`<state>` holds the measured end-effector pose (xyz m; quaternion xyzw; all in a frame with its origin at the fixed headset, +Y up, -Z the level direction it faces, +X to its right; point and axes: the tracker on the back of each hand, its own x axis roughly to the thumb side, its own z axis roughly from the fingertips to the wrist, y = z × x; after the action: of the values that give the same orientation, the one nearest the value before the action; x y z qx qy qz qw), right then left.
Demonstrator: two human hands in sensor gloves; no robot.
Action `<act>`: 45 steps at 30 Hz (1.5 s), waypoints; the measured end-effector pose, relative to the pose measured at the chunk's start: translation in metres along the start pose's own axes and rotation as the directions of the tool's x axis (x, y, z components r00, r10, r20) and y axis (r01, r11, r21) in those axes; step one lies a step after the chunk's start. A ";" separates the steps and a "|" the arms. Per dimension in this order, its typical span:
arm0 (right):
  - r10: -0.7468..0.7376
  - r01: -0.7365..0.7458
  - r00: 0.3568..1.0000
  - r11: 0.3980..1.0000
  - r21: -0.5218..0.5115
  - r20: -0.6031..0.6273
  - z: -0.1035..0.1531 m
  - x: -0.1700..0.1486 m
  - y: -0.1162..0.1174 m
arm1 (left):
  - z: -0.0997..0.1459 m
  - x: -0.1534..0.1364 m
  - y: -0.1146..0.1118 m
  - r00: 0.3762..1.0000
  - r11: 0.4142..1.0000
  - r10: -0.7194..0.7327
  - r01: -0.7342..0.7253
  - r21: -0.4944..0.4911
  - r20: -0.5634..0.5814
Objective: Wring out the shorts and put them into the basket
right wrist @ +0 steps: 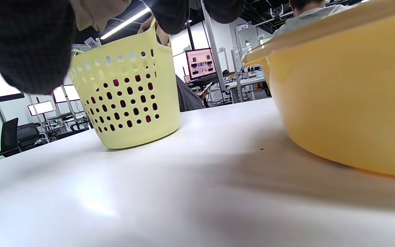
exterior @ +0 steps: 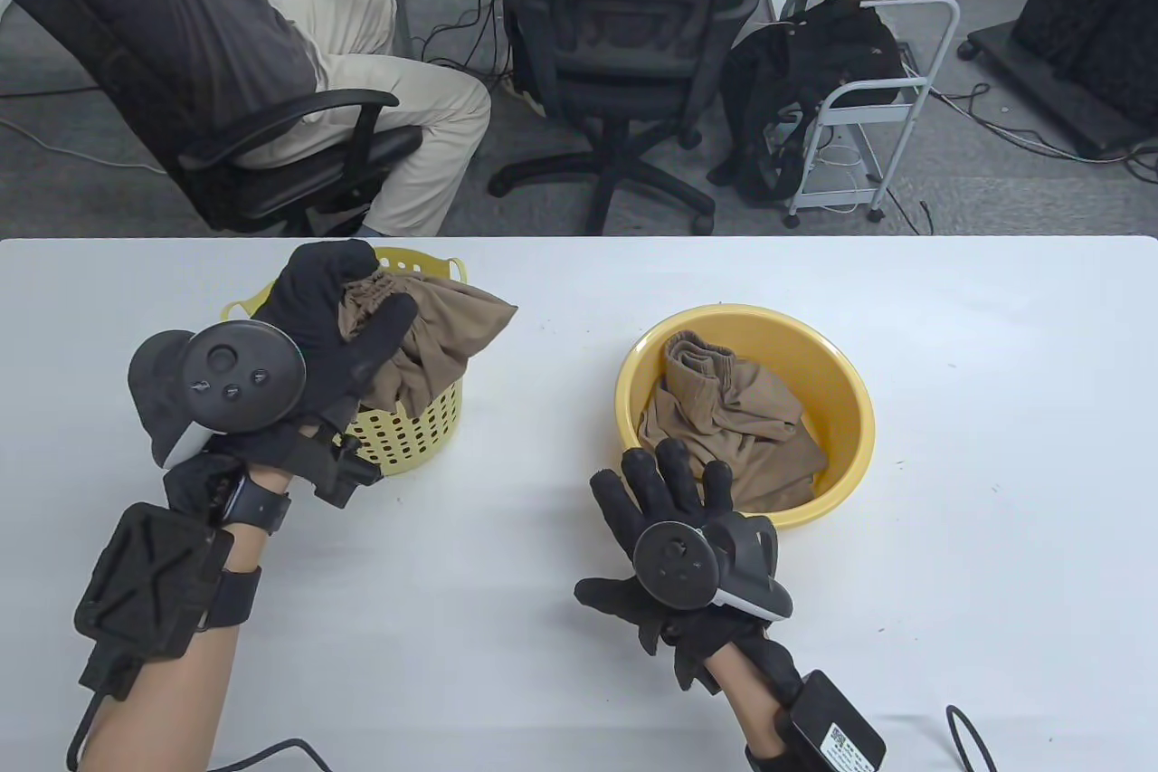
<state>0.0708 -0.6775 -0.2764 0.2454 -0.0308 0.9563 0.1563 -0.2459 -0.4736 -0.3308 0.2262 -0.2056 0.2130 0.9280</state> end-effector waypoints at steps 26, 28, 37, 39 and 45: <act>-0.010 0.010 0.999 1.000 -0.017 0.033 0.007 0.001 -0.004 | -0.009 -0.058 -0.077 0.948 0.936 -0.291 0.255 -0.242 -0.128; -0.008 0.009 0.999 1.000 -0.017 0.035 0.008 0.001 -0.004 | -0.009 -0.062 -0.080 0.948 0.938 -0.281 0.238 -0.253 -0.151; -0.011 0.011 0.999 1.000 -0.014 0.039 0.008 0.001 -0.004 | -0.006 -0.072 -0.095 0.931 0.912 -0.311 0.235 -0.338 -0.193; -0.011 0.011 0.999 1.000 -0.011 0.038 0.009 0.001 -0.004 | -0.006 -0.073 -0.098 0.927 0.904 -0.321 0.238 -0.355 -0.197; -0.011 0.012 0.999 1.000 -0.012 0.038 0.009 0.001 -0.005 | -0.006 -0.076 -0.106 0.919 0.886 -0.333 0.229 -0.403 -0.211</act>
<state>0.0760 -0.6740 -0.2682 0.2628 -0.0383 0.9502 0.1628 -0.2551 -0.5787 -0.4071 0.0429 -0.0761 0.0618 0.9943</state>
